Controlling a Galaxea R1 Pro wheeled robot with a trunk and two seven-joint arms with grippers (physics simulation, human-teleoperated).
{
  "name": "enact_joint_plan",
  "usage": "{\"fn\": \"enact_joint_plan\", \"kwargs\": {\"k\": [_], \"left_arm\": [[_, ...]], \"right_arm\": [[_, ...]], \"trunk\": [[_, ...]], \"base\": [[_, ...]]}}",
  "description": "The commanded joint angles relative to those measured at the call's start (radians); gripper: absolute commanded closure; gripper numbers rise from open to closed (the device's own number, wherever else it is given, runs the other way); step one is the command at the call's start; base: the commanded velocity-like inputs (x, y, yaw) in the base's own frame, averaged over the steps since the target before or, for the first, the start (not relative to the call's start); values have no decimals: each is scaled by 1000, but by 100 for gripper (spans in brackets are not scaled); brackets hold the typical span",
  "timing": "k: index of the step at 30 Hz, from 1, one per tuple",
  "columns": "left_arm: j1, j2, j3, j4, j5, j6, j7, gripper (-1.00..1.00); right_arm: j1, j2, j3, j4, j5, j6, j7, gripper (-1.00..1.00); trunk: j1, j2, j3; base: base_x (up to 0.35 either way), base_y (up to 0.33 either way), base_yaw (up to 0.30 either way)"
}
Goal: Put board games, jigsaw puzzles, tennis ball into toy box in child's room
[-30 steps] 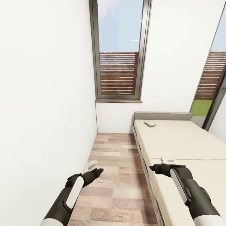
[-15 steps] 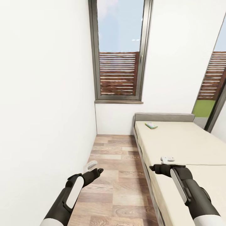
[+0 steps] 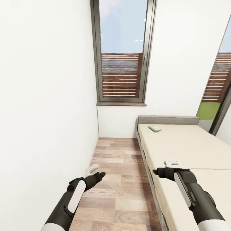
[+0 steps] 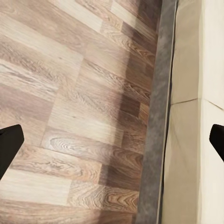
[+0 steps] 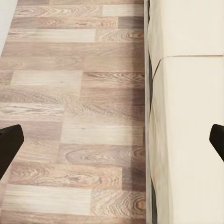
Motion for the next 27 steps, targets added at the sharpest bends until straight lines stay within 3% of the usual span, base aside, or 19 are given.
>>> {"fn": "enact_joint_plan", "kwargs": {"k": [1,11,27], "left_arm": [[0,0,-1,-1,10,3,8,-100],[0,0,-2,-1,9,2,11,-100],[0,0,-2,-1,10,3,13,-100]], "right_arm": [[-1,0,-1,-1,-5,5,0,-100],[-1,0,-1,-1,-5,4,0,-100],[-1,0,-1,-1,-5,4,0,-100]], "trunk": [[0,-1,-1],[0,-1,-1],[0,-1,-1]], "base": [[36,59,0],[92,115,0],[17,20,0]]}}
